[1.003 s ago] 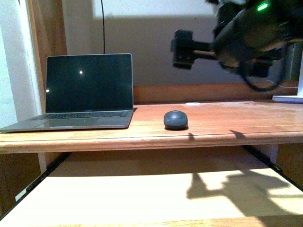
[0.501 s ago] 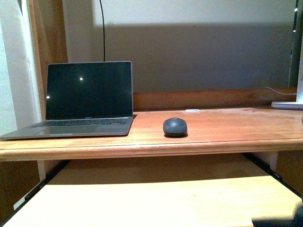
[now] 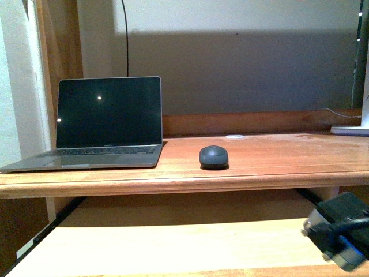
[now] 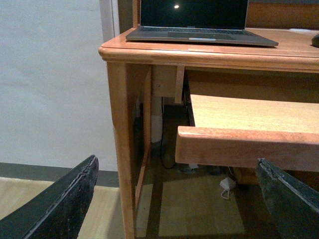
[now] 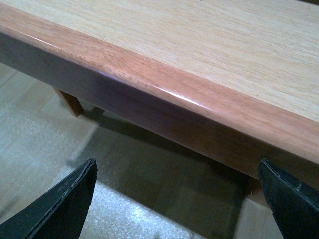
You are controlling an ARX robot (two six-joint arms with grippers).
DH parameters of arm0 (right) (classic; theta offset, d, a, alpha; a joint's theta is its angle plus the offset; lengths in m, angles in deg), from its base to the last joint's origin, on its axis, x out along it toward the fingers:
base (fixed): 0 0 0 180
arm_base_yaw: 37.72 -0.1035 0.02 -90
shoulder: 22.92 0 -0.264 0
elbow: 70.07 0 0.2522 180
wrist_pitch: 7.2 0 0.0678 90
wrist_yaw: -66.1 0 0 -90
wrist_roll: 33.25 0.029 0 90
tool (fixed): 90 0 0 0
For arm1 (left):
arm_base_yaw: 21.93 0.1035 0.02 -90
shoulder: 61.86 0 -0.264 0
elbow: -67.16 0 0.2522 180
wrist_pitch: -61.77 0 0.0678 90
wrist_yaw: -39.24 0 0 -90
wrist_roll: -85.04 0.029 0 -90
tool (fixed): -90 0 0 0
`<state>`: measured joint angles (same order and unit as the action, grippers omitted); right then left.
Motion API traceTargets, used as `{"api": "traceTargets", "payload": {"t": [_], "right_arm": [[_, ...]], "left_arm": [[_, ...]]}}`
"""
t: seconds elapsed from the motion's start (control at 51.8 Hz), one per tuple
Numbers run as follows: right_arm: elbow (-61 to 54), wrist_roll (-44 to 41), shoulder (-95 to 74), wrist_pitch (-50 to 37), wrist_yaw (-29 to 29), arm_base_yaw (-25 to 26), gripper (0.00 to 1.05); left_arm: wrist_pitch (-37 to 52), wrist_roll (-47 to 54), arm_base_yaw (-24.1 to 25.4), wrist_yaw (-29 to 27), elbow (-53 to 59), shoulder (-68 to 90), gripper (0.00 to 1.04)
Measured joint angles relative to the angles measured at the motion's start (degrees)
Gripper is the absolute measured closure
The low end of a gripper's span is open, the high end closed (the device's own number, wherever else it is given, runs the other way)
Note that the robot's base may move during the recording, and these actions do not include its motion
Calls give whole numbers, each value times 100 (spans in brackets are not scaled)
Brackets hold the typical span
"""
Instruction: Place mouse
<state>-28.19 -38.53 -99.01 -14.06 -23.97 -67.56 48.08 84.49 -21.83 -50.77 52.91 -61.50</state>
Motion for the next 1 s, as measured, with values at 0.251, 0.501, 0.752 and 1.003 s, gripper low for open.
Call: {"api": "traceTargets", "payload": {"t": [0.251, 0.501, 0.752, 1.003], "right_arm": [[1738, 332, -1906, -319, -1032, -514, 7], [3475, 603, -3202, 125, -1681, -710, 7], [4645, 894, -3799, 597, -2090, -778, 7], [3661, 1239, -2918, 476, -1679, -485, 7]], "left_arm": [[0, 0, 0, 0, 0, 0, 8], [0, 0, 0, 0, 0, 0, 8], [0, 0, 0, 2, 0, 0, 8], [0, 0, 0, 2, 0, 0, 8]]}}
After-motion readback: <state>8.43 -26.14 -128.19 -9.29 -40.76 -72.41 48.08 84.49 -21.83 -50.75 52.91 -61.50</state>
